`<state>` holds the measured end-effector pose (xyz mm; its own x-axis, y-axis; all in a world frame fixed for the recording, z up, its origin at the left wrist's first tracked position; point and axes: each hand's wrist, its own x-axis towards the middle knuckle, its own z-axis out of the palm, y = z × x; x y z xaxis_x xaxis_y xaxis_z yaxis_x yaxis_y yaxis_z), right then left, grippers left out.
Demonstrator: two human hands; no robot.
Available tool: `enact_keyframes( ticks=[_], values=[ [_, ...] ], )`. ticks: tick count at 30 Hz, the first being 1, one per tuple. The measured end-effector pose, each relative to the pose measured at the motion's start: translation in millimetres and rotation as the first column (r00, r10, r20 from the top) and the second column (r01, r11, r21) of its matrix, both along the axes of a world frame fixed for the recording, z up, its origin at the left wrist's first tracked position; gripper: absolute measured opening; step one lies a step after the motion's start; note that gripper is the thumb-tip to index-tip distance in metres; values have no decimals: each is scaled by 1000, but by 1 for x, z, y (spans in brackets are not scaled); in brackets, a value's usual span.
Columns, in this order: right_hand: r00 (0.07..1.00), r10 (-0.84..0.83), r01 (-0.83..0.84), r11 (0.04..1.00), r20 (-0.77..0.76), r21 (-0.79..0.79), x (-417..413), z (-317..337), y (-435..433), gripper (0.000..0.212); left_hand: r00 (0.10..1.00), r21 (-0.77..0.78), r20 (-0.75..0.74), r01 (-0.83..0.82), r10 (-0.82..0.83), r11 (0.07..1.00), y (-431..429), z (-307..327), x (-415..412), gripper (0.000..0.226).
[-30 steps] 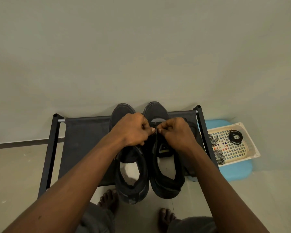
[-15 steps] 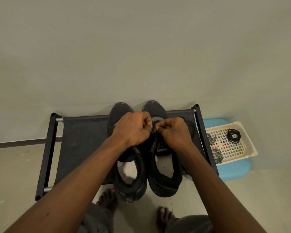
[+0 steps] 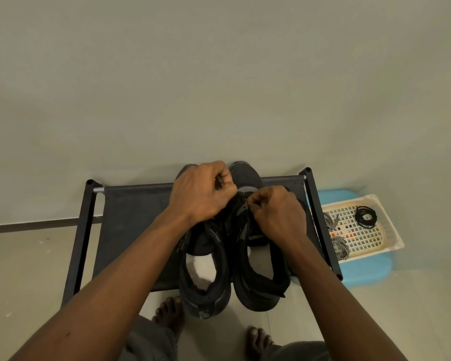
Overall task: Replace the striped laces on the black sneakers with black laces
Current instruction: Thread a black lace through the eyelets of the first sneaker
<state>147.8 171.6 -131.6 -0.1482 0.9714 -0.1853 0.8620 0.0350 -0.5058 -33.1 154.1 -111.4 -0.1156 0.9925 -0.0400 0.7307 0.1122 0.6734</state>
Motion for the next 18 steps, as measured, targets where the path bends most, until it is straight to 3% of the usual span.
enact_keyframes(
  ticks=[6,10,12,13,14,16,18],
  values=[
    [1000,4,-4,1000,-22,-12,0,0,0,10,926,11,333,-192,178,981,3,6,-13,11],
    [999,7,-8,1000,-40,-24,0,-2,1,10,680,-131,667,-295,304,947,6,15,-11,20],
    [999,7,-8,1000,-46,-29,0,-2,1,10,578,-217,743,-271,339,938,7,14,-5,22],
    [999,8,-10,1000,-44,-26,0,-2,1,11,575,-243,746,-236,337,941,7,11,-2,22],
    [999,11,-12,1000,-36,-22,-1,-2,1,11,649,-247,693,-194,313,949,7,7,0,21],
    [1000,20,-20,1000,-13,-15,-2,-1,1,11,928,-196,351,-58,125,979,7,1,3,13],
    [1000,23,-23,1000,10,-22,-3,1,2,10,997,-213,39,67,-60,975,3,-2,9,4]
  ],
)
